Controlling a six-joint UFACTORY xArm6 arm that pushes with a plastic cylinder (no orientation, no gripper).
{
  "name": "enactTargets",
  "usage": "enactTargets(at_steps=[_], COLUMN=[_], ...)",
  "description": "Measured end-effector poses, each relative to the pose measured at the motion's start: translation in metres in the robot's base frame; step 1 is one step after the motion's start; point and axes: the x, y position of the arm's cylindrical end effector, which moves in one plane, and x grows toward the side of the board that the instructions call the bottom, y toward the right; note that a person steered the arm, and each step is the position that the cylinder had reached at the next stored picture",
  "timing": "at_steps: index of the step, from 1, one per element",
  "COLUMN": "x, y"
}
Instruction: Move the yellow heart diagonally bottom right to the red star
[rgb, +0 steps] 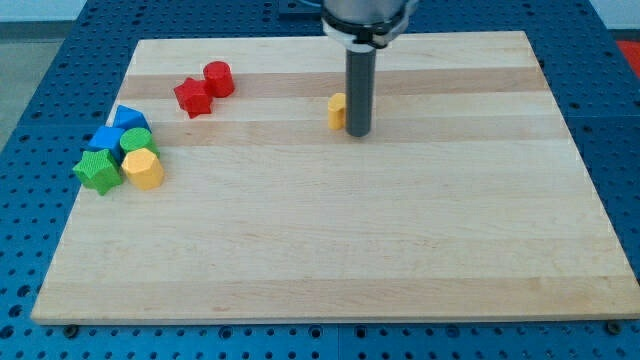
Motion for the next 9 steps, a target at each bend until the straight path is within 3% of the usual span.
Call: enactTargets(at_steps=[2,4,6,8,9], x=[-0.041,-0.028,-0.008,-0.013,-0.013], y=[0.051,-0.04,-0.016,-0.087,-0.089])
